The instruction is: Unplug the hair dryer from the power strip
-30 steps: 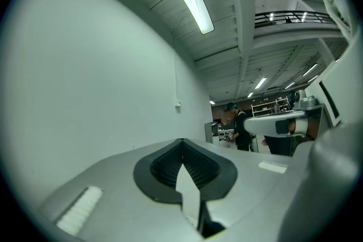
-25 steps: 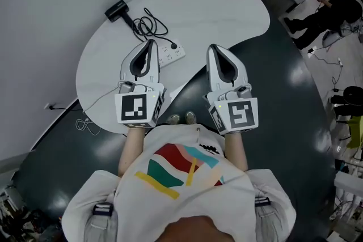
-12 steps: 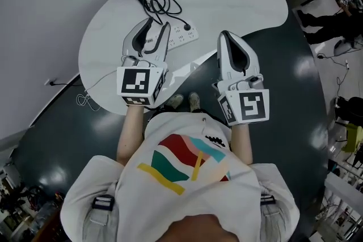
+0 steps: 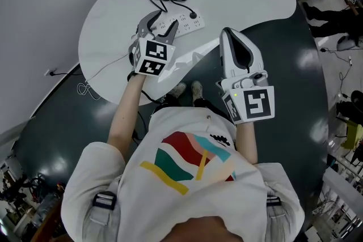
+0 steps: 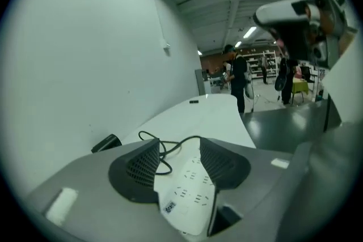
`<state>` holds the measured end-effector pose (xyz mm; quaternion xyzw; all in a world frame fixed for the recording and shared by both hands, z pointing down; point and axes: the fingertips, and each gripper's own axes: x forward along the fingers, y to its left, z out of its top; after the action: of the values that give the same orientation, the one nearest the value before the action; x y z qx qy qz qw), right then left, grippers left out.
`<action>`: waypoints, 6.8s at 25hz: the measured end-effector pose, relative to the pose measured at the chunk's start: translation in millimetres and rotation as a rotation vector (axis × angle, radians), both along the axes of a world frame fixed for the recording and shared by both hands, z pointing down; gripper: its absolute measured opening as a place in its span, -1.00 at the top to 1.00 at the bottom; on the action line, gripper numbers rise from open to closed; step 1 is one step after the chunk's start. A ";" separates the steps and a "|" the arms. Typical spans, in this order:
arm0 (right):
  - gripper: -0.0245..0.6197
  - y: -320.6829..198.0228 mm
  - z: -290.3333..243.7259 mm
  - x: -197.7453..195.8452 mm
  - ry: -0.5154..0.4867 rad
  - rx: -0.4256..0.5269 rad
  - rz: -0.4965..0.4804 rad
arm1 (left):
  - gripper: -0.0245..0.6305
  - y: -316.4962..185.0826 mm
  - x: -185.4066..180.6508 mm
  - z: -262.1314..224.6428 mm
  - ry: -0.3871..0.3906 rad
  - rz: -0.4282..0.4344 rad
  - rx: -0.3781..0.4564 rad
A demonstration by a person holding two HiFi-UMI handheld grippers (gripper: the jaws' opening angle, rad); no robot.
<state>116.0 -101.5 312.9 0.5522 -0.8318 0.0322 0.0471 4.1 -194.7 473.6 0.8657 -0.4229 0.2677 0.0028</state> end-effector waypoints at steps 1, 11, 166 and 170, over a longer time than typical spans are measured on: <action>0.89 1.3 3.1 -2.2 0.002 -0.011 -0.008 | 0.30 -3.1 0.6 14.1 -0.024 0.014 -0.034; 0.89 14.6 31.6 -7.5 0.013 -0.104 -0.034 | -0.04 -0.6 13.3 79.7 0.005 0.074 -0.292; 0.73 -195.8 228.0 12.9 0.176 -0.475 -0.191 | 0.20 27.9 22.0 86.3 0.041 0.131 -0.513; 0.73 -191.1 245.5 18.6 0.144 -0.547 -0.165 | 0.20 27.8 24.5 83.6 0.051 0.131 -0.510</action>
<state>134.6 -292.6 558.4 0.4505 -0.8287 0.2119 0.2557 28.6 -166.9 557.2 0.8691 -0.2844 0.3433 0.2142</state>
